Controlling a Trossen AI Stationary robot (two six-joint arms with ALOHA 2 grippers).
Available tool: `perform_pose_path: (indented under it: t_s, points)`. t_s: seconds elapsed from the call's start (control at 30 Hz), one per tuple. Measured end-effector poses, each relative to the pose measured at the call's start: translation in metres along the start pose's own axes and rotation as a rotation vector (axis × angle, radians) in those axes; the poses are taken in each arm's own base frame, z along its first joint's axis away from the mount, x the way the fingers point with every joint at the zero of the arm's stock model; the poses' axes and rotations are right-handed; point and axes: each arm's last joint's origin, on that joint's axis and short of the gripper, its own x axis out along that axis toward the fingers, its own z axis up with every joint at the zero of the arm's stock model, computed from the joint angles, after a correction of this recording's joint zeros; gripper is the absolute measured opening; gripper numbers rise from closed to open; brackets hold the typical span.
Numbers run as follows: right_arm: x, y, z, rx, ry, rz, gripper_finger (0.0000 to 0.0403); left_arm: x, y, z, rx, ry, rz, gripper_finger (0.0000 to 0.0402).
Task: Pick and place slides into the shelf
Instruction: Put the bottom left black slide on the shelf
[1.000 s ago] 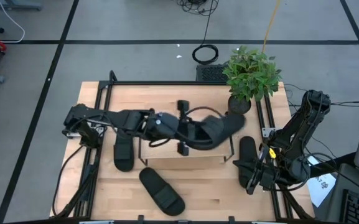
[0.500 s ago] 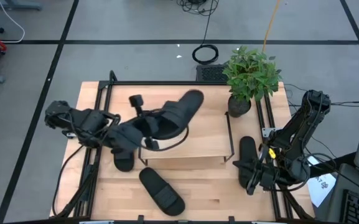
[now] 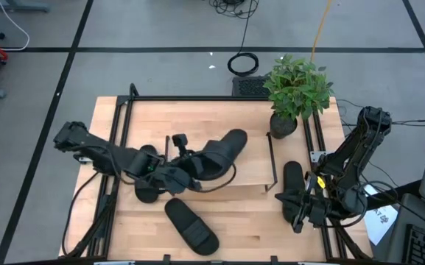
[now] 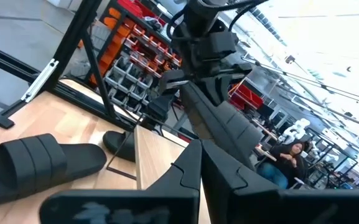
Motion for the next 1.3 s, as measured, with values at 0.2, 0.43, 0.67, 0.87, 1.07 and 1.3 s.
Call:
perform_pose_path:
  t_s: [0.2, 0.43, 0.67, 0.87, 1.07, 1.3]
  points:
    - [0.000, 0.000, 0.000, -0.001, 0.001, -0.001, 0.0000, 0.023, -0.015, 0.006, 0.052, 0.074, 0.219, 0.0000]
    - [0.002, -0.001, -0.001, -0.003, 0.005, -0.007, 0.0000, 0.048, -0.051, 0.011, 0.162, 0.135, 0.221, 0.0000]
    - [0.002, -0.001, -0.001, 0.005, 0.005, -0.008, 0.0000, 0.054, -0.082, 0.024, 0.249, 0.148, 0.305, 0.0000]
    - [0.002, -0.001, -0.001, 0.006, 0.006, -0.008, 0.0000, 0.050, -0.097, 0.035, 0.243, 0.131, 0.316, 0.0000]
    - [0.002, -0.001, -0.001, 0.006, 0.006, -0.008, 0.0000, 0.054, -0.101, 0.032, 0.192, 0.134, 0.314, 0.0000]
    - [0.002, -0.001, -0.001, 0.007, 0.006, -0.008, 0.0000, 0.060, -0.097, 0.023, 0.152, 0.191, 0.261, 0.0000]
